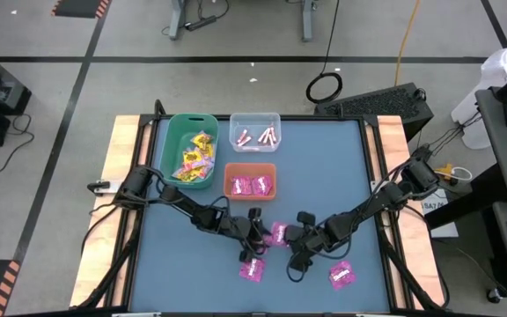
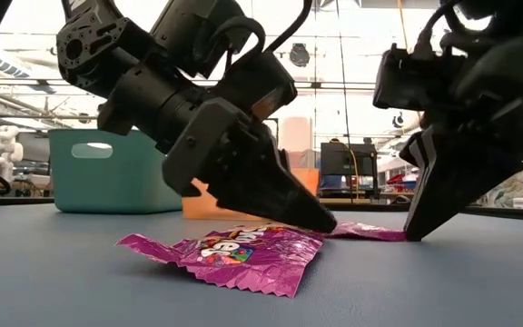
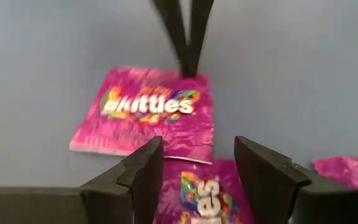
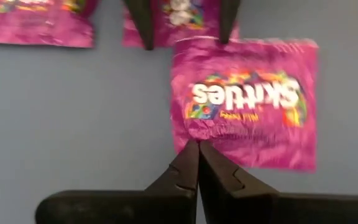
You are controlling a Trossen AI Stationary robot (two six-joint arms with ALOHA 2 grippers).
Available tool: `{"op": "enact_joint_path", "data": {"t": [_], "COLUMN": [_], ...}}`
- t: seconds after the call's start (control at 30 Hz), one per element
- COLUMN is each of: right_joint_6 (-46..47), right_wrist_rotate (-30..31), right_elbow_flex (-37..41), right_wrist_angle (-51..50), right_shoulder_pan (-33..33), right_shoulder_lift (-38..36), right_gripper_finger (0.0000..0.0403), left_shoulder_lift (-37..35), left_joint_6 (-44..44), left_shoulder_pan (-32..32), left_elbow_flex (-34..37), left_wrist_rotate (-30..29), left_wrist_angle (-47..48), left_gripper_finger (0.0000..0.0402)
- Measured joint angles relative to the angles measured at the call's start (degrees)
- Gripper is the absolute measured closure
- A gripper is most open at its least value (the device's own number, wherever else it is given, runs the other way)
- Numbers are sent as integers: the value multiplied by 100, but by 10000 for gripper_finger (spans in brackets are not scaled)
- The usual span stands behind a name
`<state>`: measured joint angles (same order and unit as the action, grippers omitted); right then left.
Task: Sort candy
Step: Put the violet candy into the orange bin
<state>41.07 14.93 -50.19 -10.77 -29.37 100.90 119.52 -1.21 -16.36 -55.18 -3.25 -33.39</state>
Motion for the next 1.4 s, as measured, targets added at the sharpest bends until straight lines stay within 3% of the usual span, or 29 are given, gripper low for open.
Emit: {"op": "enact_joint_path", "data": {"t": [0.17, 0.47, 0.7, 1.03, 1.13, 1.4], "right_joint_6": [20, 29, 29, 296, 266, 92], "right_wrist_rotate": [-515, -408, 11, 279, 279, 302], "right_elbow_flex": [-174, -311, -313, -294, -291, -440], "right_wrist_angle": [15, -78, -904, -890, -803, -931], "right_shoulder_pan": [-15, -37, -39, -69, -92, -223], "right_shoulder_lift": [0, -7, -52, -55, -57, -80], "right_gripper_finger": [403, 389, 323, 212, 198, 193], "left_shoulder_lift": [2, 3, 18, 417, 417, 428], "left_joint_6": [2, 155, 152, 39, 160, 609], "left_shoulder_pan": [7, 72, -46, 63, 53, 48], "left_elbow_flex": [0, -9, -101, -171, -173, -173], "left_wrist_rotate": [7, 124, 324, 275, 219, -213], "left_wrist_angle": [93, 156, -84, -403, -385, -416], "left_gripper_finger": [199, 199, 199, 205, 237, 391]}}
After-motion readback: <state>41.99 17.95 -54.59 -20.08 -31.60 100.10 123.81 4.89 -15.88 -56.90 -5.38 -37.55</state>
